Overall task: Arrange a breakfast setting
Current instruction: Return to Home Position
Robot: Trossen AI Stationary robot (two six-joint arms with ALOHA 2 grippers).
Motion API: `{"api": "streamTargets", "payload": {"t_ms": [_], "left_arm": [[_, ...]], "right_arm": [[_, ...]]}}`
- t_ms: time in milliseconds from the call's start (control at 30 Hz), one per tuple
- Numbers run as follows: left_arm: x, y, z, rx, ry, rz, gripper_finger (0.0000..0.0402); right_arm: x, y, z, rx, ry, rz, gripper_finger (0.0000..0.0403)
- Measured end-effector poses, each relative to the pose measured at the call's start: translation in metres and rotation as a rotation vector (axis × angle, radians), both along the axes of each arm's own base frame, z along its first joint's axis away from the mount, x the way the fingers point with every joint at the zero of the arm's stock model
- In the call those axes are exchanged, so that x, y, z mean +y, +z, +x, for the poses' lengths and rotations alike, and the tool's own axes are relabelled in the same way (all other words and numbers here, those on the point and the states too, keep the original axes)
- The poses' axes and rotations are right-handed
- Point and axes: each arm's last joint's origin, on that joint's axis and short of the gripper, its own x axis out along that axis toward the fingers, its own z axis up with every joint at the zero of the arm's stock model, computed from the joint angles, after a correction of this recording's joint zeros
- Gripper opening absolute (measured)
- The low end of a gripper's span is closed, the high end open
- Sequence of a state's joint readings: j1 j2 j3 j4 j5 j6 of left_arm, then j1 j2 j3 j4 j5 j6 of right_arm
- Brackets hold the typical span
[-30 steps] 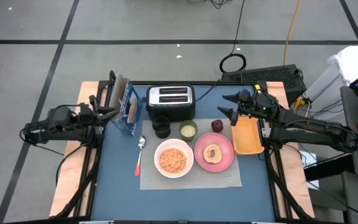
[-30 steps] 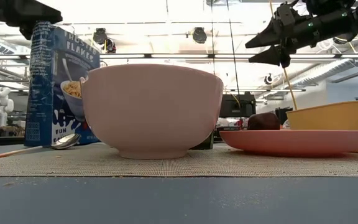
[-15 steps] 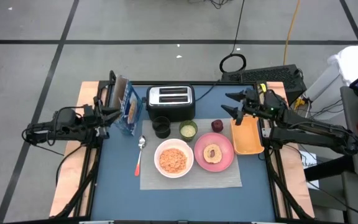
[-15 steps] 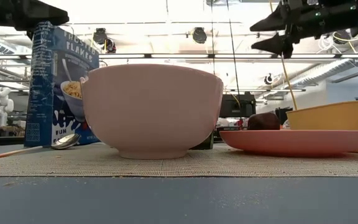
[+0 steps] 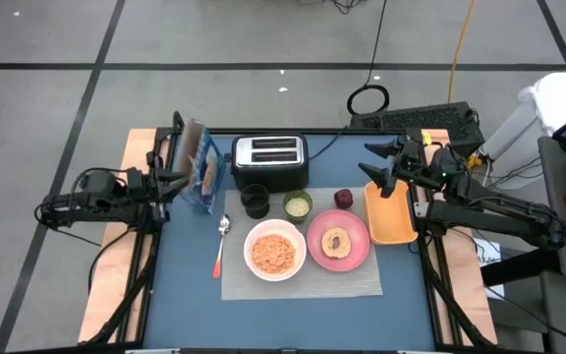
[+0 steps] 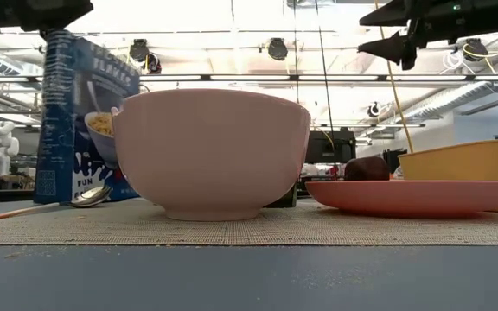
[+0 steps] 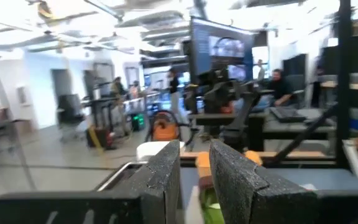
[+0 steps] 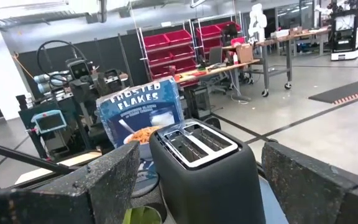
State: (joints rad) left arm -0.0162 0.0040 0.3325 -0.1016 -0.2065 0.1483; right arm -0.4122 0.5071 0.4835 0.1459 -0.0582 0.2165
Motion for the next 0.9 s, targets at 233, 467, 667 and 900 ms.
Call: {"api": "streamTargets", "payload": {"t_ms": [233, 467, 667, 900], "left_arm": [[-0.007, -0.001, 0.001, 0.006, -0.236, 0.010, 0.0094], [-0.011, -0.003, 0.000, 0.033, -0.414, -0.057, 0.0094], [-0.011, -0.009, 0.004, 0.041, -0.415, -0.046, 0.0094], [-0.011, -0.018, 0.008, 0.079, -0.384, -0.044, 0.0094]], "right_arm": [[0.000, 0.000, -0.001, -0.003, 0.000, -0.001, 0.0325], [0.000, 0.000, -0.001, -0.003, 0.000, -0.001, 0.0325], [0.000, 0.000, -0.001, -0.003, -0.001, -0.001, 0.0325], [0.000, 0.000, -0.001, -0.003, -0.001, -0.001, 0.0325]]}}
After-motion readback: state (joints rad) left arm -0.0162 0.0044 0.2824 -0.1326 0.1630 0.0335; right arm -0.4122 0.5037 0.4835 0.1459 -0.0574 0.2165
